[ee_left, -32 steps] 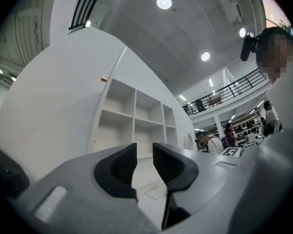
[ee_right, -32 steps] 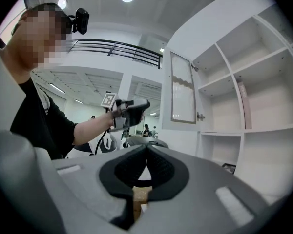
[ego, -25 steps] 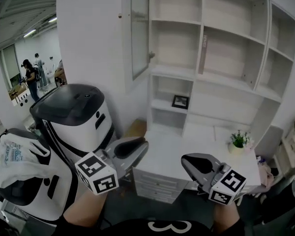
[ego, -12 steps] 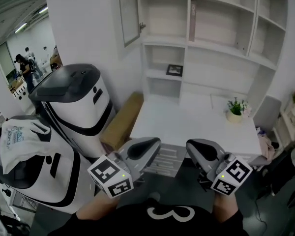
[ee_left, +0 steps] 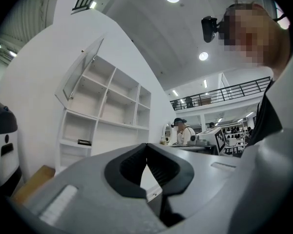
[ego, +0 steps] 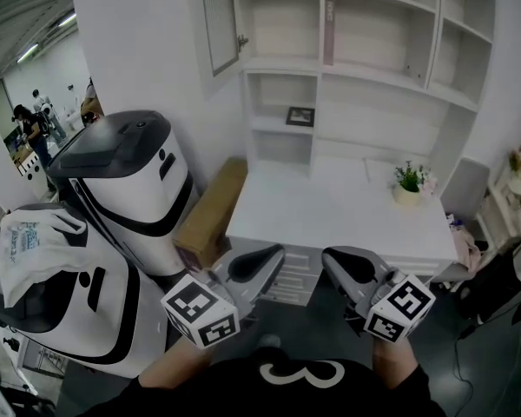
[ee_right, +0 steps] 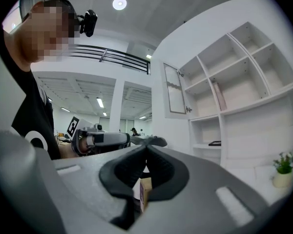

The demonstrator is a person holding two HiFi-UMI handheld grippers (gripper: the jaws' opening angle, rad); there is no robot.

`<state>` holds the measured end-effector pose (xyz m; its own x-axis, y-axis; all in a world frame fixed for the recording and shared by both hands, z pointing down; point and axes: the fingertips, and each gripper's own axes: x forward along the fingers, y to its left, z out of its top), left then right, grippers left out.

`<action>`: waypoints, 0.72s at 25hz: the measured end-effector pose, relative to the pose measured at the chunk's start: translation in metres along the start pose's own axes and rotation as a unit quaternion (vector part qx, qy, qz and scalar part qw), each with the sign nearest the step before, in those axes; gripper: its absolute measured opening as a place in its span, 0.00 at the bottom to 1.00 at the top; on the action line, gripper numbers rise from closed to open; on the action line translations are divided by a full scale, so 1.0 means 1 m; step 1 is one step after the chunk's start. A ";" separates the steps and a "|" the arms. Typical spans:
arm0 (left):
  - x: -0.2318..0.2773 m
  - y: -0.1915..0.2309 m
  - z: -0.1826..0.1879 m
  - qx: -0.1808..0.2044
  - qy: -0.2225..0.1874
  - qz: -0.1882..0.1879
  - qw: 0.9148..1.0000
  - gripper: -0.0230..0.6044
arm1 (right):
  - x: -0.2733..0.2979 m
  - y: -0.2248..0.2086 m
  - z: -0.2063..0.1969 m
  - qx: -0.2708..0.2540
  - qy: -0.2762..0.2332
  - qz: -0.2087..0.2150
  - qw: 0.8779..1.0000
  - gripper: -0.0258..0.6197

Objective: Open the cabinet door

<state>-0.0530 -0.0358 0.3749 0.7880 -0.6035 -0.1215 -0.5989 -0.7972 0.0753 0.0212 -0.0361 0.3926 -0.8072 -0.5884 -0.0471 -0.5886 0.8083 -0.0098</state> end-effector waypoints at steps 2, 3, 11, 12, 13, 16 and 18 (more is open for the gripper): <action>-0.002 -0.001 -0.002 0.003 0.005 0.004 1.000 0.05 | 0.000 0.004 -0.001 -0.001 0.001 0.001 1.000 0.04; -0.004 -0.002 -0.002 0.002 0.006 0.005 1.000 0.05 | 0.000 0.006 -0.001 0.000 0.001 0.002 1.000 0.04; -0.007 0.001 -0.007 0.011 0.009 -0.001 1.000 0.05 | 0.008 0.011 -0.007 0.007 0.006 0.007 1.000 0.04; -0.006 0.001 -0.008 0.013 0.010 -0.001 1.000 0.05 | 0.009 0.010 -0.008 0.008 0.006 0.007 1.000 0.04; -0.005 0.002 -0.009 0.013 0.011 -0.002 1.000 0.05 | 0.009 0.009 -0.008 0.009 0.006 0.006 1.000 0.04; 0.001 0.001 -0.012 0.012 0.014 -0.007 1.000 0.05 | 0.008 0.001 -0.010 0.009 0.009 0.002 1.000 0.04; 0.004 0.001 -0.013 0.013 0.015 -0.011 1.000 0.05 | 0.008 -0.003 -0.010 0.006 0.012 -0.001 1.000 0.04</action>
<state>-0.0481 -0.0393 0.3873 0.8043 -0.5869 -0.0928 -0.5852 -0.8095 0.0482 0.0163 -0.0430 0.4021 -0.8066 -0.5906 -0.0238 -0.5902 0.8069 -0.0214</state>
